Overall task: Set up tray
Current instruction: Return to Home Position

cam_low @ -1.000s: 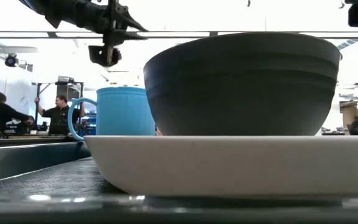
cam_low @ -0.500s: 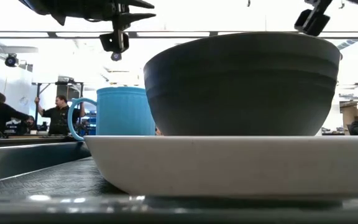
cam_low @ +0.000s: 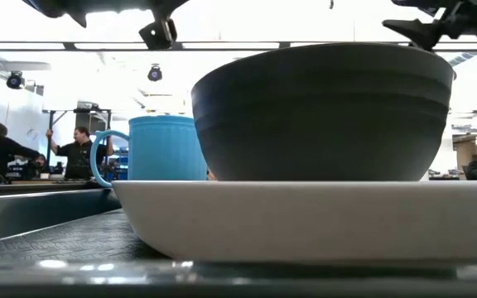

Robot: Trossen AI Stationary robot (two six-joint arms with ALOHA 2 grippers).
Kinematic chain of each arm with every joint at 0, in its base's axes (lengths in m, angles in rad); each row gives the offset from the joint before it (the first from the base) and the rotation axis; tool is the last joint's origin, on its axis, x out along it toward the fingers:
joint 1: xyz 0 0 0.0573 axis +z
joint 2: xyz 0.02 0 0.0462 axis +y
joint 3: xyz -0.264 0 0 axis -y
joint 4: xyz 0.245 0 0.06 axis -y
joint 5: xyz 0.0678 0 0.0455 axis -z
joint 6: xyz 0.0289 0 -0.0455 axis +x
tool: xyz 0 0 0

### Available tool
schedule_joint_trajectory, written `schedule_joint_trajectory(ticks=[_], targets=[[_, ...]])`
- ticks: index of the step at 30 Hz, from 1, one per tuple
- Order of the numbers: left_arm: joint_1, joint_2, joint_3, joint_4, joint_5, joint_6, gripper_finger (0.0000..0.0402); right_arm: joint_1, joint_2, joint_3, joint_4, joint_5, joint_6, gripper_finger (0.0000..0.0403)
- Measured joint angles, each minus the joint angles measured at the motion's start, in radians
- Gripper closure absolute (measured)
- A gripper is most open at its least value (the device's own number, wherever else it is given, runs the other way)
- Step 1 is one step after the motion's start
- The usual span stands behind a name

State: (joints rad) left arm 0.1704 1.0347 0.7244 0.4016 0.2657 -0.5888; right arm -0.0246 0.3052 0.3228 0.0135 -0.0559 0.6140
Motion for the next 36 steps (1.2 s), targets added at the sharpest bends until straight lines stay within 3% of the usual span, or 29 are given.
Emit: schedule_joint_trajectory(ticks=[9,18,24,31,34,36], targets=[[0.037,-0.010,-0.084,0.110,0.048,0.099,0.0361,-0.047,-0.295,-0.015,-0.305,0.031,-0.022,0.0269],[0.088,-0.011,-0.320,0.372,0.043,0.046,0.0361,-0.047,-0.268,-0.044,-0.366,0.158,-0.021,0.0276],[0.092,-0.012,-0.448,0.374,0.018,-0.015,0.0361,-0.046,-0.277,-0.042,-0.477,0.157,-0.014,0.0280],[0.085,-0.015,-0.617,0.371,0.017,-0.015,0.0361,-0.046,-0.277,-0.044,-0.481,0.156,-0.012,0.0273],[0.082,-0.120,-0.717,0.313,0.007,-0.016,0.0361,-0.045,-0.277,-0.043,-0.475,0.157,-0.012,0.0270],[0.078,-0.214,-0.689,0.119,0.004,-0.016,0.0361,-0.046,-0.285,-0.047,-0.471,0.161,-0.012,0.0270]])
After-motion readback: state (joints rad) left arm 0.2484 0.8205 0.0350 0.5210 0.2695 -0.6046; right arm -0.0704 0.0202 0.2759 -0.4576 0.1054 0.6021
